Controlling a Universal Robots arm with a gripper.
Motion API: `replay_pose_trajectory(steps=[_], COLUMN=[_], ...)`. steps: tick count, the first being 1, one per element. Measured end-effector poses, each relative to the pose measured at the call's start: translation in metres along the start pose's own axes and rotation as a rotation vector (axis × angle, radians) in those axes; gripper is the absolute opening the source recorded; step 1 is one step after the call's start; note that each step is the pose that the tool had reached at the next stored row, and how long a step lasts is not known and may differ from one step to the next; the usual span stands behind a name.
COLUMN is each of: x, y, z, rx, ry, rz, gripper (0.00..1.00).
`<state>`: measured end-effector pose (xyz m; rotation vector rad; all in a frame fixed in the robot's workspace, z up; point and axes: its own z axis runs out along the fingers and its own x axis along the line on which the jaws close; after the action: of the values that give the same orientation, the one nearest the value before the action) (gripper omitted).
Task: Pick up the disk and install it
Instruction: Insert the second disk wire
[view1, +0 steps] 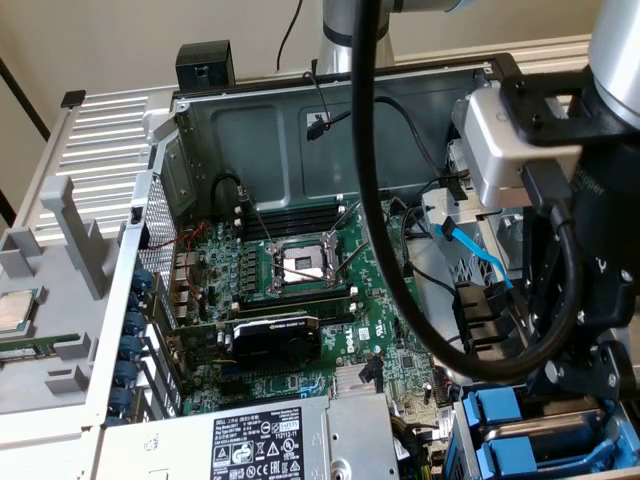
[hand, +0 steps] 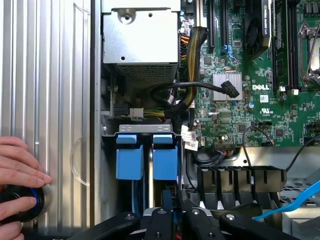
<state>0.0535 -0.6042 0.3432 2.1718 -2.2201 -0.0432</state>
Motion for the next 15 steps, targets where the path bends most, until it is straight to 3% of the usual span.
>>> replay_pose_trajectory(steps=[15], x=[0.0000], y=[-0.0002], z=[0.0030], rx=[0.0004], ry=[-0.0010], rz=[0.000], gripper=[0.16])
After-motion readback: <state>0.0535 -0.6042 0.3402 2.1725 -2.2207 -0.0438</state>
